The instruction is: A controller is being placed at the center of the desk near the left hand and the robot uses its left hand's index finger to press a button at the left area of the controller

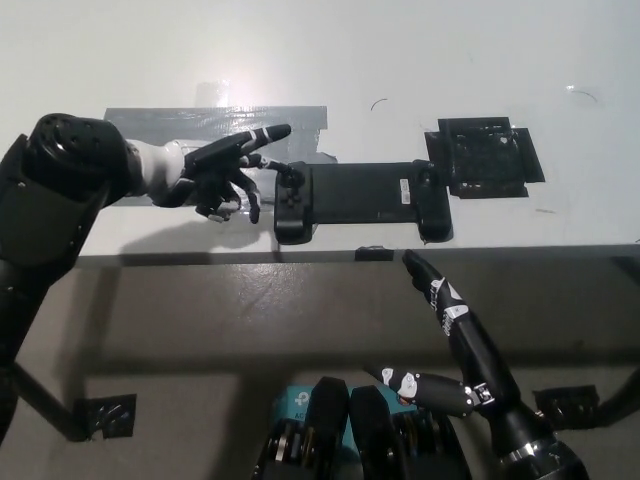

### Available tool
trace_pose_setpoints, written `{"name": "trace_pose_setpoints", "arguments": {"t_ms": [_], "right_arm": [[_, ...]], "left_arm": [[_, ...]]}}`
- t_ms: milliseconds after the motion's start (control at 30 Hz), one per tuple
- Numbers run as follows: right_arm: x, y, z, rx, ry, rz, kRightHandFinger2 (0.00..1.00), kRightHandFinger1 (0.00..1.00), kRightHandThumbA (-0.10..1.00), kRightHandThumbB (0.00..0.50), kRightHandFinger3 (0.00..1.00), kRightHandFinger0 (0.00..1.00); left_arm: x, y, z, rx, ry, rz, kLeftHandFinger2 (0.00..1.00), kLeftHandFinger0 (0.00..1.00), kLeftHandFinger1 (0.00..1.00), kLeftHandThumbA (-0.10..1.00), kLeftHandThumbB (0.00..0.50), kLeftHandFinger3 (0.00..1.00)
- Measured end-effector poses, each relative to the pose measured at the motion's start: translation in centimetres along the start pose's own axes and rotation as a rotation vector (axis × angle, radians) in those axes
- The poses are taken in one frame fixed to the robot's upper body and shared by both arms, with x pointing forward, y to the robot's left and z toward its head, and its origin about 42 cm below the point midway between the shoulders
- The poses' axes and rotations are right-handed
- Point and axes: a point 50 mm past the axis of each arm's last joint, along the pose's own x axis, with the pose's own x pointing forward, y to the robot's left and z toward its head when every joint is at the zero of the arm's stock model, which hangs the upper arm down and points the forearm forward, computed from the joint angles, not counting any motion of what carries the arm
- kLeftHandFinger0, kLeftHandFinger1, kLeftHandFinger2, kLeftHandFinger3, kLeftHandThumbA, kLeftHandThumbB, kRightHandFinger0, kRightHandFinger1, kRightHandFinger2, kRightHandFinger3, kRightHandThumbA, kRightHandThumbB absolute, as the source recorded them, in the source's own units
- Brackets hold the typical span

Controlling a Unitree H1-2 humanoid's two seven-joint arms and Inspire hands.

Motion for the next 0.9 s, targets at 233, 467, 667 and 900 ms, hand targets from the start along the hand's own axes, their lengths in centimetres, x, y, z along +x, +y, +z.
{"name": "trace_pose_setpoints", "arguments": {"t_ms": [233,467,667,900], "right_arm": [[0.0,0.0,0.0,0.0,0.0,0.001,1.0,1.0,0.86,0.204,1.0,1.0],[0.0,0.0,0.0,0.0,0.0,0.002,1.0,1.0,0.85,0.204,1.0,1.0],[0.0,0.0,0.0,0.0,0.001,0.002,1.0,1.0,0.82,0.203,1.0,1.0],[0.0,0.0,0.0,0.001,0.005,0.002,1.0,1.0,0.81,0.201,1.0,1.0]], "left_arm": [[1.3,-1.4,-0.9,0.002,0.026,-0.027,0.42,0.0,0.05,1.0,0.443,1.0],[1.9,-2.1,-1.0,0.01,0.033,-0.034,0.44,0.0,0.08,1.0,0.431,1.0],[1.9,-2.2,-1.1,0.015,0.031,-0.031,0.32,0.0,0.02,1.0,0.424,1.0],[1.9,-2.2,-1.1,0.013,0.03,-0.027,0.34,0.0,0.01,1.0,0.441,1.0]]}}
